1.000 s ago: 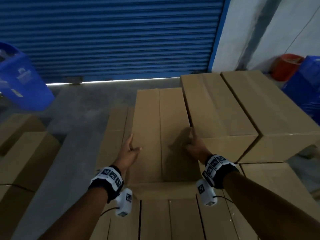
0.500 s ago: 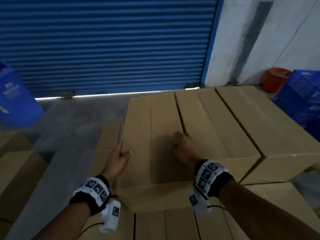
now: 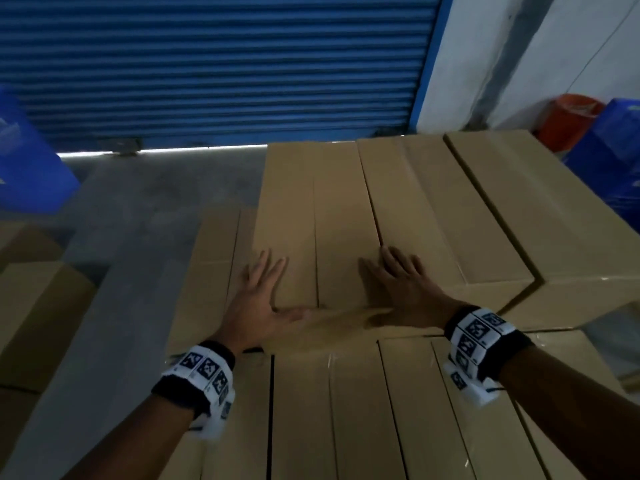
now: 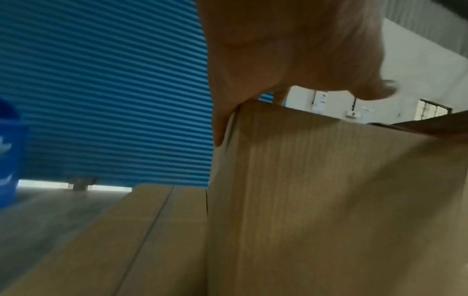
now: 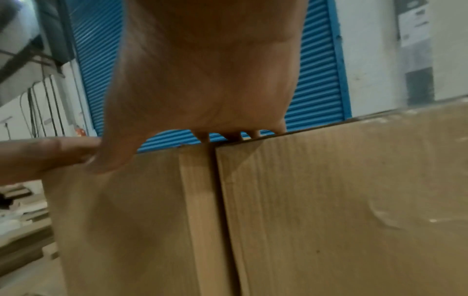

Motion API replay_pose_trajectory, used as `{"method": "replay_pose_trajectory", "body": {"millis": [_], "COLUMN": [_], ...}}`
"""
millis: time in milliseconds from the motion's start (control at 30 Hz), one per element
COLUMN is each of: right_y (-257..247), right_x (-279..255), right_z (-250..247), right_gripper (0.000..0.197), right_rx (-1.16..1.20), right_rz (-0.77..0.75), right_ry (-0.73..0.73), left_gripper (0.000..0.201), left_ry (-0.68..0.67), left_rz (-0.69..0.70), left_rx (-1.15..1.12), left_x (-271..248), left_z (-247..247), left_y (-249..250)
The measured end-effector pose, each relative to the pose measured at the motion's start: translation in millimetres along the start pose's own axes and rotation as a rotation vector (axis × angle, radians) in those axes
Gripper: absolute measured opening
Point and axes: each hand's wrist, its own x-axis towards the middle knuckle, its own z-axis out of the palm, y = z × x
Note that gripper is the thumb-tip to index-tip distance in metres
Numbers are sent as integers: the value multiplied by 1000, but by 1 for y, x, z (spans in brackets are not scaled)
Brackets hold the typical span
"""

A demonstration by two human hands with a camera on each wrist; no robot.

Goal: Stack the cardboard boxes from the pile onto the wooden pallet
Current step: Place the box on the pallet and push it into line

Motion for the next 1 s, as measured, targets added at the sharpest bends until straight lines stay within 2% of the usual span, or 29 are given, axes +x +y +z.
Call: {"method": "replay_pose_trajectory", "body": {"millis": [67, 133, 233, 300, 467, 667, 800, 1000], "right_y": [6, 9, 13, 16, 16, 15, 17, 14], "right_x": [4, 7, 10, 14, 21, 21, 21, 19], "right_z": [7, 8, 10, 10, 10, 13, 16, 17], "right_gripper": [136, 133, 118, 114, 109, 103, 99, 97], "right_rx": [-34, -48, -24, -15, -75, -66, -58, -51], "right_rz": [-7, -2, 24, 48, 64, 57, 58, 62], "right_ry": [-34, 6, 109, 147, 138, 166, 209, 227], "left_gripper": [136, 137, 128, 131, 137, 128, 129, 133], "left_ry": [-85, -98, -26, 10, 41, 117, 125, 144], "left_rz": [14, -8, -58, -52, -54, -19, -42, -28], "left_rx": [121, 185, 201, 220, 204, 217, 163, 203], "left_x": [8, 14, 22, 29, 41, 46, 47, 47], "left_z": [-1, -2, 2, 3, 4, 10, 9, 12], "left_y": [-3, -1, 7, 8, 4, 2, 2, 1]}}
